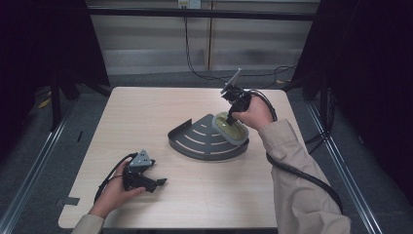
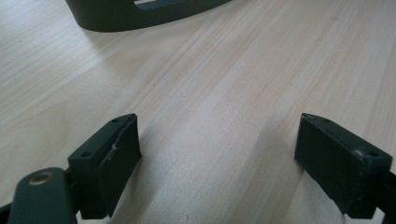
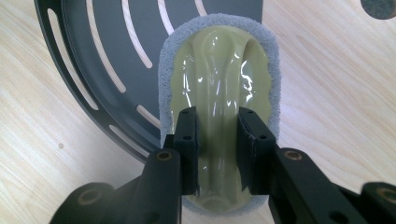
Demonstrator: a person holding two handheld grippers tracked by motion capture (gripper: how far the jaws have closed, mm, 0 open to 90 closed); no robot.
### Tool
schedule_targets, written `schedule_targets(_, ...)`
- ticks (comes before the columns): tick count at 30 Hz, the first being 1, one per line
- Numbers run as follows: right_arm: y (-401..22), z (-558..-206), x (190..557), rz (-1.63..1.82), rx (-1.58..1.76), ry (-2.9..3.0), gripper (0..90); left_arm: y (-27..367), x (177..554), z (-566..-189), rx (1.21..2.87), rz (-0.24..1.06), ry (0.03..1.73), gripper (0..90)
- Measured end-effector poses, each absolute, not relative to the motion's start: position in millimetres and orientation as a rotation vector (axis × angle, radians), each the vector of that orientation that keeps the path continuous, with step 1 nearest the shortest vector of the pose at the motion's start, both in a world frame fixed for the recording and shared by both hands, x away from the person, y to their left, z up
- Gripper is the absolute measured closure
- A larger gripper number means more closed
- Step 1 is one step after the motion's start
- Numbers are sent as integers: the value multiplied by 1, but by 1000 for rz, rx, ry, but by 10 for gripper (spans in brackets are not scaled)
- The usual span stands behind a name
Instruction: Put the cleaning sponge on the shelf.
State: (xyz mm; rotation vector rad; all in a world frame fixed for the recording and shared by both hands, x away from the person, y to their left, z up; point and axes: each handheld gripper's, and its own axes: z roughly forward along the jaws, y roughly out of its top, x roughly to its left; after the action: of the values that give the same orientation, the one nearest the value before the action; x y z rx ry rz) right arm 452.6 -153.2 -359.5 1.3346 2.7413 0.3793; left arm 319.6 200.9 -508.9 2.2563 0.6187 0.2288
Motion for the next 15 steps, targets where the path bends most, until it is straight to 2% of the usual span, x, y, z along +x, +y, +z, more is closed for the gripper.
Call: schedule_targets(15, -149, -370, 457, 383, 1338, 2751, 718, 201, 320, -509, 2256, 228, 619, 137)
